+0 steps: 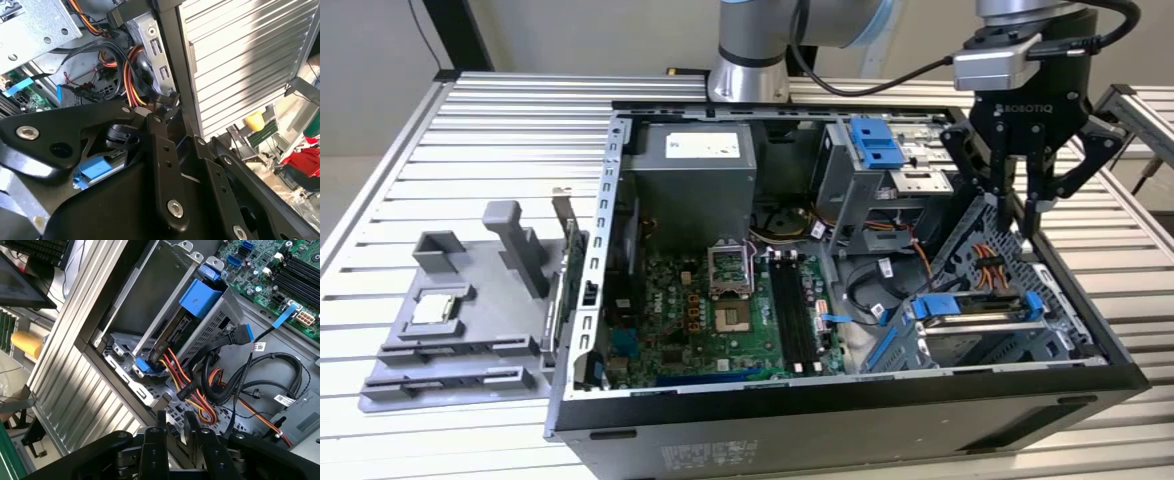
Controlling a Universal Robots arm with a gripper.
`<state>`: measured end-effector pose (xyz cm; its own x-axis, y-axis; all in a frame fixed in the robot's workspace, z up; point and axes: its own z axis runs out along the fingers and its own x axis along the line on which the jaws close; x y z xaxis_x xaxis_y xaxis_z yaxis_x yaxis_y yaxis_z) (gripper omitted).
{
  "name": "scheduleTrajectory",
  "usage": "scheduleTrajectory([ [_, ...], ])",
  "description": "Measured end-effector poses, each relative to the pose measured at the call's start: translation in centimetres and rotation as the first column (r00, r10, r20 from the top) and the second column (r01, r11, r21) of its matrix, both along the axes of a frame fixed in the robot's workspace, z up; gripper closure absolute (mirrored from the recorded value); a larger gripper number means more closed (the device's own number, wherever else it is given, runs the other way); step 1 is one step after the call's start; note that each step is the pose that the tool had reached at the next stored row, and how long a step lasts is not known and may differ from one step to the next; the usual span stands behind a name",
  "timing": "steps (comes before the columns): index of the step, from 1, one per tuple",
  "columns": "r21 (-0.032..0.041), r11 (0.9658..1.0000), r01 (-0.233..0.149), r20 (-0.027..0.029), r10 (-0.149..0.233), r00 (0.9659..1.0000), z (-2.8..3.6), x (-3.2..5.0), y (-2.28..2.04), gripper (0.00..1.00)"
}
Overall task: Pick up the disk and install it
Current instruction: 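Insert the second disk wire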
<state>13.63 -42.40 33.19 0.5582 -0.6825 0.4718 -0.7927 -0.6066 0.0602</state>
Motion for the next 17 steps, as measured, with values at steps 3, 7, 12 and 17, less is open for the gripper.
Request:
scheduleTrajectory([
  [3,-0.0002,1.0000,-0.002,-0.0001,0.002,1.0000,-0.01,0.07,0.01,0.00],
  [7,-0.0004,1.0000,-0.002,0.0000,0.002,1.0000,-0.01,0.08,0.01,0.00],
  [12,-0.0005,1.0000,-0.002,0.0000,0.002,1.0000,-0.03,0.08,0.01,1.00],
  [17,-0.0002,1.0000,-0.002,0.0000,0.002,1.0000,-0.03,0.08,0.01,1.00],
])
